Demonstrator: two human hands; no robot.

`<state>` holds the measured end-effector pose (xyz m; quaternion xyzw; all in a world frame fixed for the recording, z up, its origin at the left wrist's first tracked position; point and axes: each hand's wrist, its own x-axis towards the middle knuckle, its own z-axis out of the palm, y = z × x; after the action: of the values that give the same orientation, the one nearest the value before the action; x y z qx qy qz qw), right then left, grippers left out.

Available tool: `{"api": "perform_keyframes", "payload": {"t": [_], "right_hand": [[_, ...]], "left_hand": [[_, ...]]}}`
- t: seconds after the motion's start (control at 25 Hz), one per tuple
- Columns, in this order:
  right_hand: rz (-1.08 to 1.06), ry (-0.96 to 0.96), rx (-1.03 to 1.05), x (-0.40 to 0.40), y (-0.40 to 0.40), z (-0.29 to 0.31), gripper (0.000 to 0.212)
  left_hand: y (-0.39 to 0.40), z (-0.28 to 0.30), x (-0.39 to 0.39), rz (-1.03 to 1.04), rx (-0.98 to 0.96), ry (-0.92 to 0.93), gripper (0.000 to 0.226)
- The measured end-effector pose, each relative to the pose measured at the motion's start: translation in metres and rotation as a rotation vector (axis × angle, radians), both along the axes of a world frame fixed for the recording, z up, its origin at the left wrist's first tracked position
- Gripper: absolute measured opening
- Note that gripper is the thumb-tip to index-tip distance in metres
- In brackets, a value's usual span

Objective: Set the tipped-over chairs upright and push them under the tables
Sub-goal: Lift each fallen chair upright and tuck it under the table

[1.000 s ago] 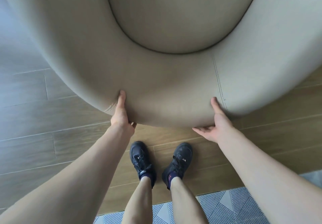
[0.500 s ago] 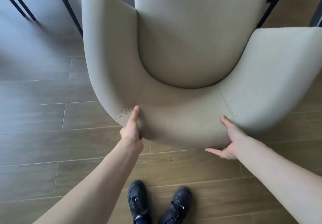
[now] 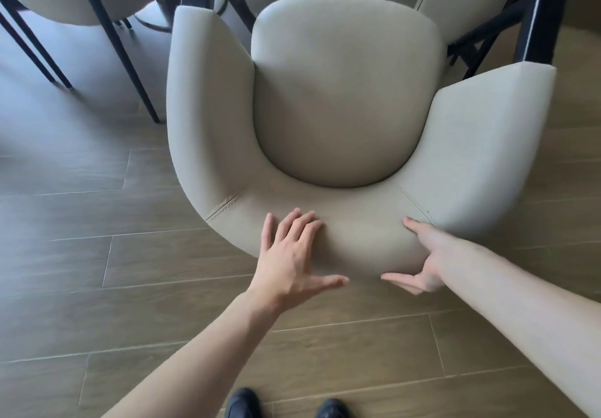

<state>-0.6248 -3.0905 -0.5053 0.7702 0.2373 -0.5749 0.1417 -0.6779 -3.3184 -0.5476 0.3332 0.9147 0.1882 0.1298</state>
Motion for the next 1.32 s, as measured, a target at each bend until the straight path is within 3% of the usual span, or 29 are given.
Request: {"api": "perform_keyframes", "payload": {"t": [0.12,0.32,0.36,0.44,0.52,0.56,0.6,0.64,0.72,0.8,0.88,1.32], "right_hand": [[0.038,0.028,-0.026,-0.024,0.02,0.019,0.098],[0.291,0.213,0.02,-0.056,0.052,0.061,0.067],[0.474,0.207,0.043,-0.062,0.058,0.071,0.071],[1.041,-0.047,0.261,-0.071,0.067,0.083,0.088],[1.494,-0.296,0.855,-0.081,0.08,0.084,0.097],[1.597,-0.231,1.142,-0.087,0.083,0.081,0.095],[1.683,-0.073,1.273,-0.094,0.085,0.078,0.092],[1.774,0.081,1.242,-0.102,0.085,0.074,0.095],[1.937,0.116,1.077,-0.113,0.086,0.06,0.116],[2.005,0.016,1.095,-0.124,0.091,0.047,0.134],[2.011,-0.021,1.161,-0.132,0.095,0.044,0.138],[1.877,0.001,1.366,-0.199,0.136,0.051,0.119]], "left_hand": [[0.016,0.006,-0.031,-0.144,-0.209,0.136,0.118],[0.056,0.027,-0.081,-0.072,-0.272,0.338,0.106],[0.064,0.032,-0.093,-0.063,-0.261,0.354,0.103],[0.077,0.04,-0.113,-0.059,-0.238,0.362,0.098],[0.09,0.049,-0.134,-0.063,-0.231,0.37,0.095],[0.095,0.053,-0.143,-0.069,-0.236,0.367,0.095],[0.101,0.057,-0.152,-0.076,-0.251,0.365,0.095],[0.106,0.06,-0.16,-0.087,-0.274,0.359,0.097],[0.116,0.066,-0.175,-0.101,-0.303,0.351,0.099],[0.122,0.07,-0.186,-0.104,-0.322,0.348,0.101],[0.127,0.075,-0.194,-0.111,-0.345,0.326,0.102],[0.169,0.094,-0.267,-0.127,-0.343,0.291,0.097]]}}
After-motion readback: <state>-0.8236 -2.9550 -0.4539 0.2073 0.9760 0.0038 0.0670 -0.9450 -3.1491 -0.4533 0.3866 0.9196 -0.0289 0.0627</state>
